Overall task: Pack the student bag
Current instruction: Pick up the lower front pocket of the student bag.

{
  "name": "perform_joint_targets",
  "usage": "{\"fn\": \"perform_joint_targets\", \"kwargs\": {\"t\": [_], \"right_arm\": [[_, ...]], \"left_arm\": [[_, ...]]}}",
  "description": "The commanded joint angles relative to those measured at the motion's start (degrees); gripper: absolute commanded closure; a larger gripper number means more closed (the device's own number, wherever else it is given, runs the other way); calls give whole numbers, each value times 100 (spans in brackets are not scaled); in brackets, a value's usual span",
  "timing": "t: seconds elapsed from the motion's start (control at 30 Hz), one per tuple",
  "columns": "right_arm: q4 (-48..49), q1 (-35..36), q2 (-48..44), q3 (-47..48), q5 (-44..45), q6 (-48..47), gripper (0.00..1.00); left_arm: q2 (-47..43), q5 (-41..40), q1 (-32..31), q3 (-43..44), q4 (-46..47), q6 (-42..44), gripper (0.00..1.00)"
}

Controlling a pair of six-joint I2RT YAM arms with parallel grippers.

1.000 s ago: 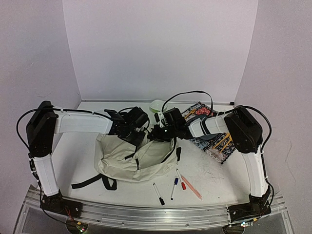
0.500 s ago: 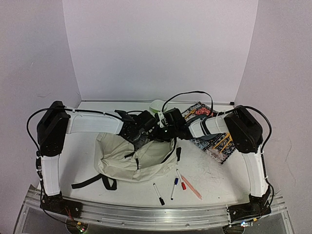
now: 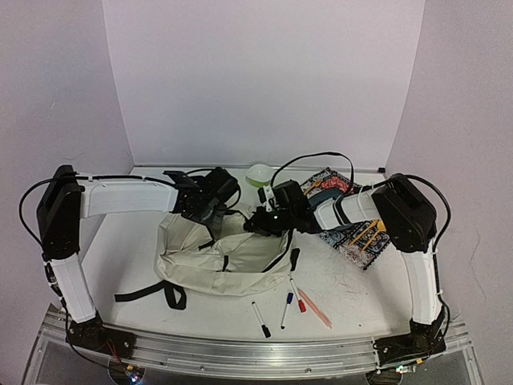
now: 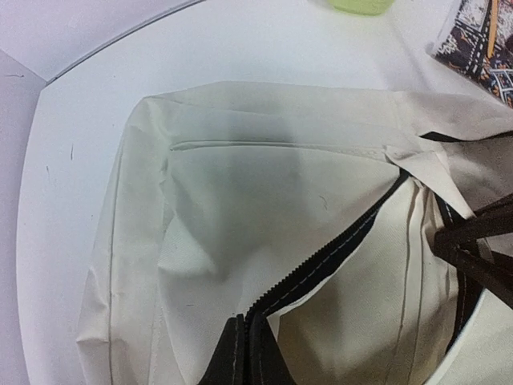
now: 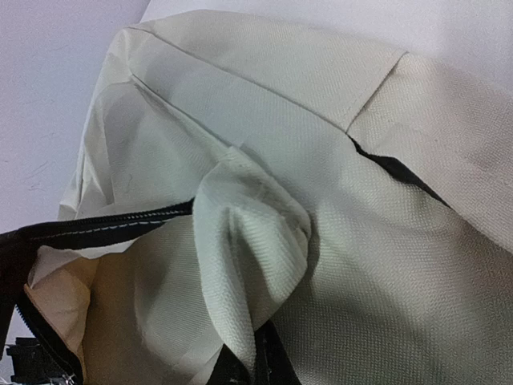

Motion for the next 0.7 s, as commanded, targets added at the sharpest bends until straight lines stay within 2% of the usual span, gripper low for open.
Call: {"fn": "perform_joint_targets", "kwargs": {"t": [0.0, 0.23, 0.37, 0.57, 0.67], "right_arm": [[224, -23, -290, 10, -63, 375, 100], [260, -23, 92, 752, -319, 398, 97], [190, -29, 32, 901, -504, 192, 85], [-446, -21, -899, 422, -416, -598, 64], [-895, -20, -1443, 77, -283, -963, 58]], "left_arm": [[-881, 86, 399, -602, 673, -528, 100], [-1390, 591, 615, -1244, 1810, -186, 100], [-1284, 993, 946, -1256, 2013, 25, 100], [-1299, 1288, 958, -1250, 2305, 383, 100], [-1304, 1382, 958, -1280, 2369, 491, 100]]}}
